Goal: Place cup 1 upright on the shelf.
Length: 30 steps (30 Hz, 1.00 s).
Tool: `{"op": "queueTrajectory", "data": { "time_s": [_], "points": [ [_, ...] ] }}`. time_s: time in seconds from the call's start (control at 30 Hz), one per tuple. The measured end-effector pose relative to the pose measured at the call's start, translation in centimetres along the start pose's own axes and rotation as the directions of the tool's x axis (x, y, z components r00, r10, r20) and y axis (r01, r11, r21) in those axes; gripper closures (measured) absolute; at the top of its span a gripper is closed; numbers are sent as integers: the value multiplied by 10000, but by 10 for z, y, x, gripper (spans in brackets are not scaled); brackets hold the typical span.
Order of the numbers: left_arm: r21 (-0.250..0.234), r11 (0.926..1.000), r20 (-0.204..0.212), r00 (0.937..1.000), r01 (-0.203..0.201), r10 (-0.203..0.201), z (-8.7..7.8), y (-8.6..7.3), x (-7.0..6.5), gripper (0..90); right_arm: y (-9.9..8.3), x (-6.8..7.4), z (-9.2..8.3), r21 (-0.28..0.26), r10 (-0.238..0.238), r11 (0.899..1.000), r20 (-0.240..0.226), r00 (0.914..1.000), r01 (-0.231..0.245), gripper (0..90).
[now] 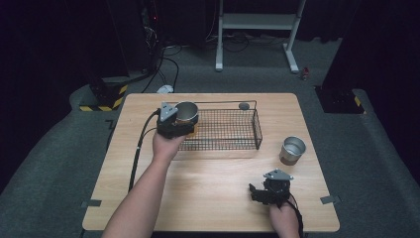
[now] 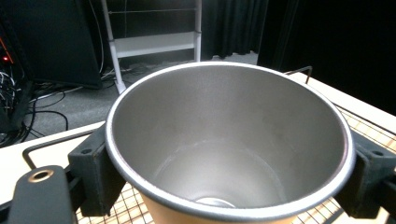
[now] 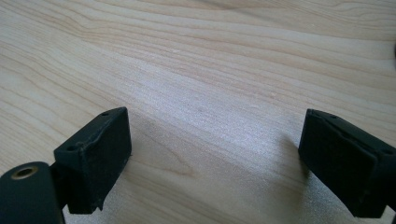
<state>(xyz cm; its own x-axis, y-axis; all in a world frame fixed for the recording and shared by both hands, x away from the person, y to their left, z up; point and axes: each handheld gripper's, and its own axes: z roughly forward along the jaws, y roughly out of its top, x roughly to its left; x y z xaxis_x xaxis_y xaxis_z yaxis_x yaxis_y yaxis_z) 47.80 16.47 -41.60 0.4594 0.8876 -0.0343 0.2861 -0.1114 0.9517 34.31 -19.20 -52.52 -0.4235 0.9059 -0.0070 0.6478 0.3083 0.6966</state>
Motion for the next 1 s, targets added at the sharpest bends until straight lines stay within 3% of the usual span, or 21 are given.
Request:
{"op": "queueTrajectory", "data": {
  "time_s": [0.17,0.73,0.87,1.0],
  "points": [
    [-116,9999,-78,10000,0,-1,8,-2,0,137,0,0,0,1,1,10000,0,10000,-1,95],
    [712,9974,-282,9996,114,-95,34,-21,0,136,0,0,0,-14,-49,10000,0,10000,49,95],
    [762,9967,-399,9989,290,-260,37,-24,1,136,0,0,0,-13,-38,10000,-1,10000,38,95],
    [888,9958,-596,9981,200,-148,38,-28,4,136,0,0,0,-16,-58,10000,1,10000,58,94]
  ]
}}
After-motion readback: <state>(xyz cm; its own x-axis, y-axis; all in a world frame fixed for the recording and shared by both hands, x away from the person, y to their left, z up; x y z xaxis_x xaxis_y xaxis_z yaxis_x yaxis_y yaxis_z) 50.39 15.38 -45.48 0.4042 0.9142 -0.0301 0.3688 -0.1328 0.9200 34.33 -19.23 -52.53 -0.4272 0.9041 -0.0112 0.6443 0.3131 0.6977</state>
